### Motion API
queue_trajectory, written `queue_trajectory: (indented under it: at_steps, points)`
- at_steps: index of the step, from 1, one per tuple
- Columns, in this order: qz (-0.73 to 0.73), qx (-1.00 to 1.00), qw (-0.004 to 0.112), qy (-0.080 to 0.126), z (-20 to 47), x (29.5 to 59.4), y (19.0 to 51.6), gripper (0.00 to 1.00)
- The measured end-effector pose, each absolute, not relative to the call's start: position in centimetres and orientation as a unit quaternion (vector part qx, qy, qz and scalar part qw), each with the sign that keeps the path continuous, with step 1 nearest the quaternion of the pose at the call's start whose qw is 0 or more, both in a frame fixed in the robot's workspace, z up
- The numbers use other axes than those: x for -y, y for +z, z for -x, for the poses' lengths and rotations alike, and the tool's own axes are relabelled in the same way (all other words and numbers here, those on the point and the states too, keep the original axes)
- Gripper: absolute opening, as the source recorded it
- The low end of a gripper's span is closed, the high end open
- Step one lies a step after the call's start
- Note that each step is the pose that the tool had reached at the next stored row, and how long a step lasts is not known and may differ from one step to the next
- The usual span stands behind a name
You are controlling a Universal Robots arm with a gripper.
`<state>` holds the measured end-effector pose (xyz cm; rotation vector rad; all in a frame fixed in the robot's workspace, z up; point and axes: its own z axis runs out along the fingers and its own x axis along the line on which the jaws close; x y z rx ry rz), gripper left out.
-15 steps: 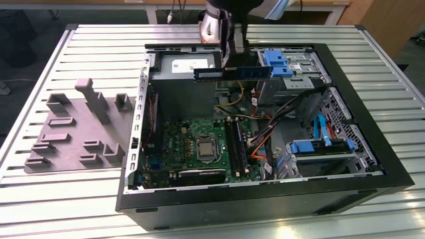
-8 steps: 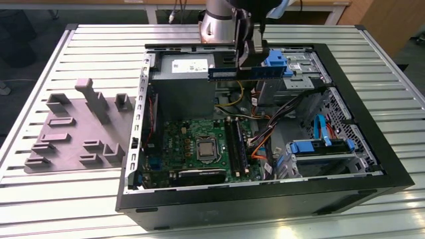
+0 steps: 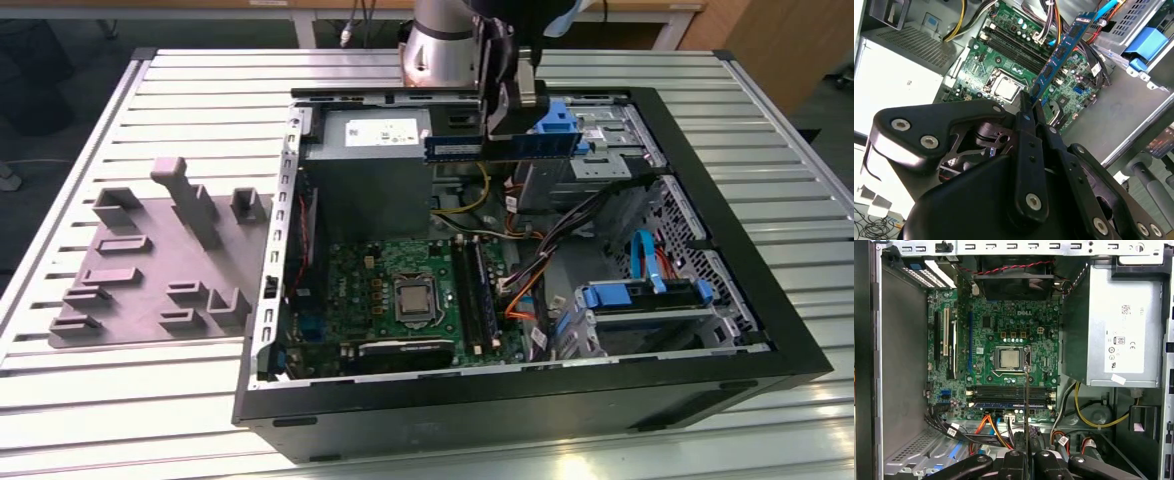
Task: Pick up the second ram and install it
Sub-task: 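Insert the second ram into the second slot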
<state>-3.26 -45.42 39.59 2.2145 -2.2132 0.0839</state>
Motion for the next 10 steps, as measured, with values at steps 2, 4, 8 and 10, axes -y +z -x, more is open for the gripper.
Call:
queue_trajectory:
  at_steps: [2,4,8,10]
  points:
    - [-0.707,0.707,0.005,0.027,3.25,45.43,39.58,0.14]
    - [-0.707,0.707,0.005,0.027,3.24,45.42,39.59,0.14]
    - [-0.707,0.707,0.005,0.027,3.22,45.42,39.58,0.14]
    - [-0.707,0.707,0.006,0.028,3.22,45.42,39.58,0.14]
